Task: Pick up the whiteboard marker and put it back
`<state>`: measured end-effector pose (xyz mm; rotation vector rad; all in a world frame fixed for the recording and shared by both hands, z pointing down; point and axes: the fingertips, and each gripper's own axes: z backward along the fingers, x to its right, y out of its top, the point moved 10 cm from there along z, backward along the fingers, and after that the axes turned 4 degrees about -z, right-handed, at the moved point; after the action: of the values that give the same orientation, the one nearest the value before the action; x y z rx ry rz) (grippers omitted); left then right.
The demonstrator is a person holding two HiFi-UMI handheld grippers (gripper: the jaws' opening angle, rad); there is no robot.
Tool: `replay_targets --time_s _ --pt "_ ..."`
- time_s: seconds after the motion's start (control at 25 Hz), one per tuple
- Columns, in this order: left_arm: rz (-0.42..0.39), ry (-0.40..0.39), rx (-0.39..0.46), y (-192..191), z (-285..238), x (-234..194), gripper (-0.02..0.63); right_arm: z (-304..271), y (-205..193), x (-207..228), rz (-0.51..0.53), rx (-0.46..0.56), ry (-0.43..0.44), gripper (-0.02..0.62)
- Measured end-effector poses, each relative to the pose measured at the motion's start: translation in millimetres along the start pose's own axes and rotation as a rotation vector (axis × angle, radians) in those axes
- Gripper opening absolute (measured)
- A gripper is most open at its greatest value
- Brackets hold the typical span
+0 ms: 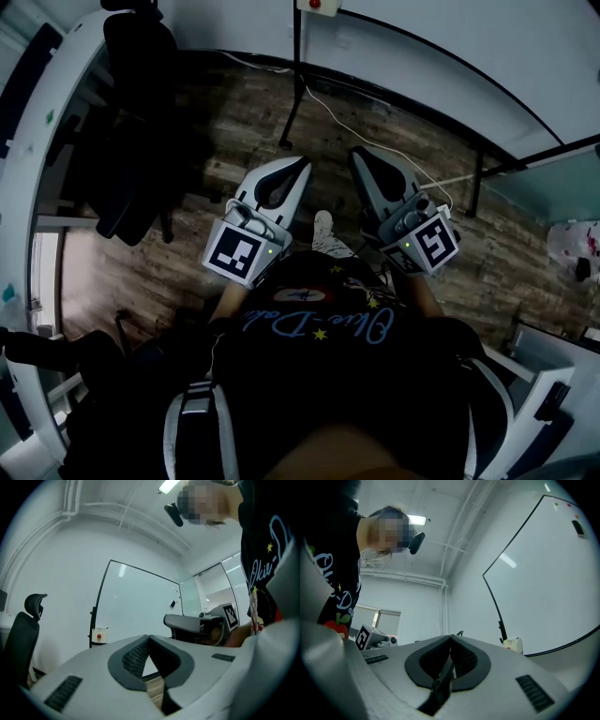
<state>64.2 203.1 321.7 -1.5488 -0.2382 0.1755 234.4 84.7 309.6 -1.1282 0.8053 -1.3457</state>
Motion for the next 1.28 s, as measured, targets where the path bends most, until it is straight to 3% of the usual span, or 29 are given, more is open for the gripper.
replay_targets --time_s 1.0,1.28 --pt "-0.023 0.077 -0.042 7 -79 -60 -0.008 -57 -5 105 -0.037 -0.017 0.056 0.017" --pt "-0.024 0.098 -0.039 3 -105 -75 -0.008 -73 -1 130 -0.065 0.05 0.089 0.017"
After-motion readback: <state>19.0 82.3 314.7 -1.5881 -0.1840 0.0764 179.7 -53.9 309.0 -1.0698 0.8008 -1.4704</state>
